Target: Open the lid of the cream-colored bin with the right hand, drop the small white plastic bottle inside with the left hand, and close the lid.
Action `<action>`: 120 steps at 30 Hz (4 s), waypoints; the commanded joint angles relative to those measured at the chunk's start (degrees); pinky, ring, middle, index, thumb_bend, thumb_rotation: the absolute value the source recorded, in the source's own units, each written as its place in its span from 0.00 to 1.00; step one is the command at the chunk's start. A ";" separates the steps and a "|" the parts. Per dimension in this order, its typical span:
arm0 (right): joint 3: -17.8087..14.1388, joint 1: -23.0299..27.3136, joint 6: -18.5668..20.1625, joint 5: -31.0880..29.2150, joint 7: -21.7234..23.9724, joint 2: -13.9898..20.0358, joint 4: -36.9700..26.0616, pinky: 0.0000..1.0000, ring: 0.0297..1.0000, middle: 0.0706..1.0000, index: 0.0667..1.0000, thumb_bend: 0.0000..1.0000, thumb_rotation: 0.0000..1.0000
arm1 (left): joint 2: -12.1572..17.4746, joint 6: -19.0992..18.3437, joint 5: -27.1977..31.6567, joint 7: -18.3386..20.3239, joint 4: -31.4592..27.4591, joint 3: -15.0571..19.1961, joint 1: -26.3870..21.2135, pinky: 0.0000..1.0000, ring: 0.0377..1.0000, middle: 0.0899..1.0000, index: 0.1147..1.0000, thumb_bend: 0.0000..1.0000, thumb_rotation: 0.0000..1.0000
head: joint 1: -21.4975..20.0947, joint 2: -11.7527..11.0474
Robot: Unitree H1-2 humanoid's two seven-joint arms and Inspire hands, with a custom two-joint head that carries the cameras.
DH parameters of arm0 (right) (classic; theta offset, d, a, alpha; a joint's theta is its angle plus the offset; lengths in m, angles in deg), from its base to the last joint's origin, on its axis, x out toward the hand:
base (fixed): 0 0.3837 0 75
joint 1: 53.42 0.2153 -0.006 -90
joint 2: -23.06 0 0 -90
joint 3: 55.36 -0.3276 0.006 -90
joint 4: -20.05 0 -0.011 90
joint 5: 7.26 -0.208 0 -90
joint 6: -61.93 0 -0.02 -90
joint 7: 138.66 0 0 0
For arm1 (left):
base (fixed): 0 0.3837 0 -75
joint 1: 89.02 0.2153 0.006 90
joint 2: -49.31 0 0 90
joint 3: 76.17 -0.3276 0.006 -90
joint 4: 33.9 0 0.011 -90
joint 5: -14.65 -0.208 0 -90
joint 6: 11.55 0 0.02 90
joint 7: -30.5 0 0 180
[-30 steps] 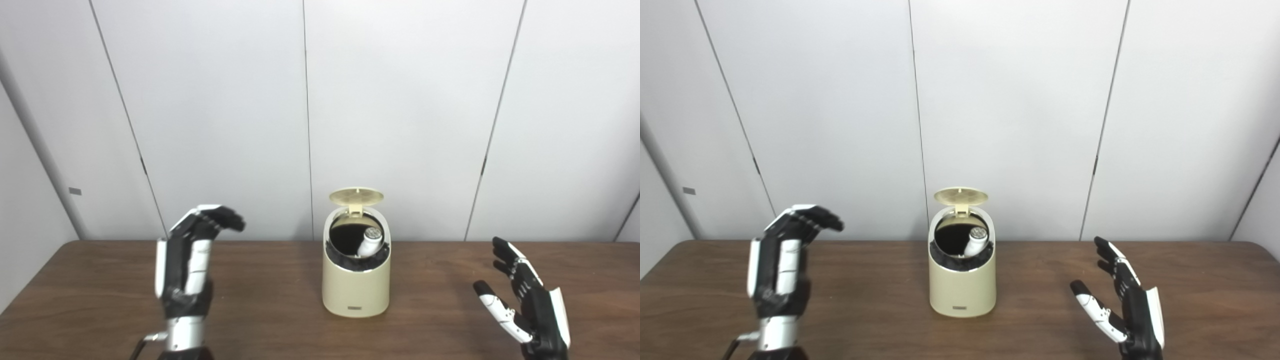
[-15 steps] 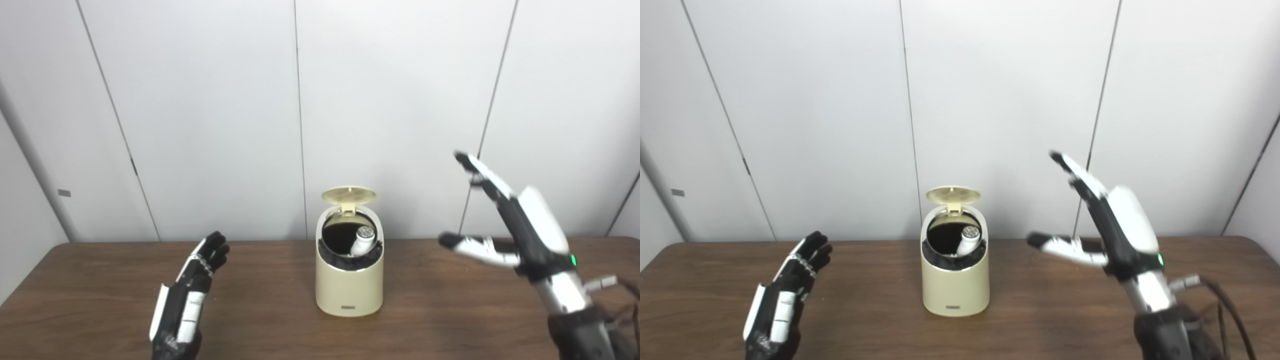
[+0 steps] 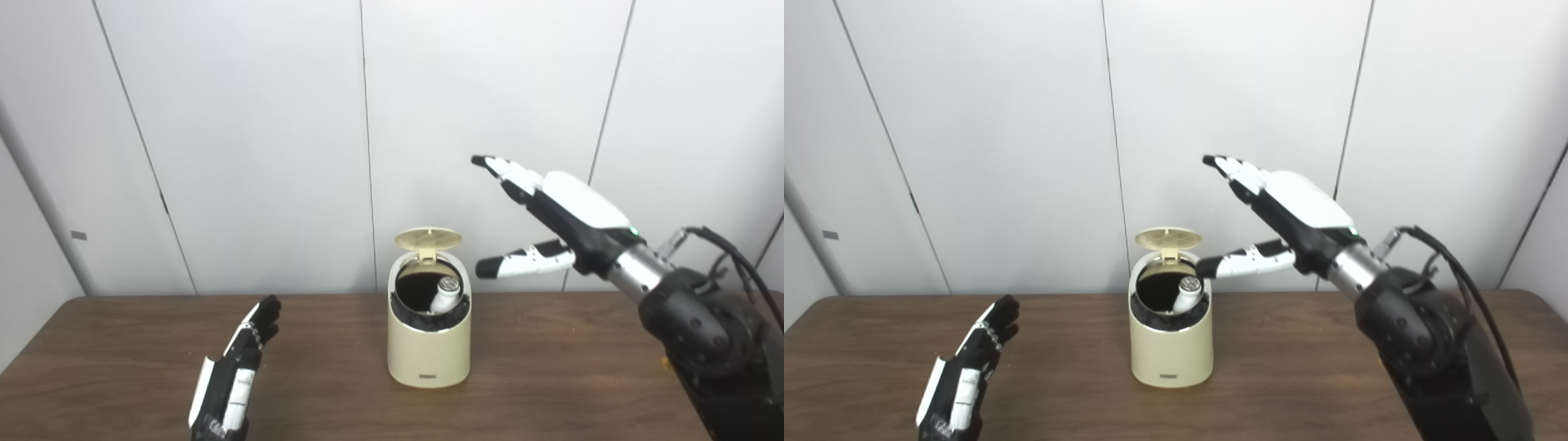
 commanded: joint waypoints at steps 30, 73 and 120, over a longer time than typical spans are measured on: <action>9.99 12.11 0.34 4.87 9.75 -3.74 13.00 1.00 1.00 1.00 0.99 0.94 0.87 | -0.94 0.42 -0.13 -1.42 -3.66 0.32 -0.14 0.84 0.88 0.86 0.86 0.72 0.89 | 0.12 1.37; 8.93 -2.82 9.33 3.67 16.12 -1.85 -1.04 1.00 1.00 0.92 0.91 0.99 0.91 | -0.84 -4.94 0.91 -1.73 -10.06 0.94 1.18 0.90 0.90 0.86 0.83 0.75 0.88 | -0.95 5.92; 11.06 -13.98 -5.13 27.59 -3.45 -5.85 5.04 1.00 0.98 0.87 0.83 0.94 0.86 | -0.66 -6.10 0.16 -1.45 -11.02 0.91 1.49 0.88 0.89 0.86 0.83 0.75 0.89 | -0.85 6.40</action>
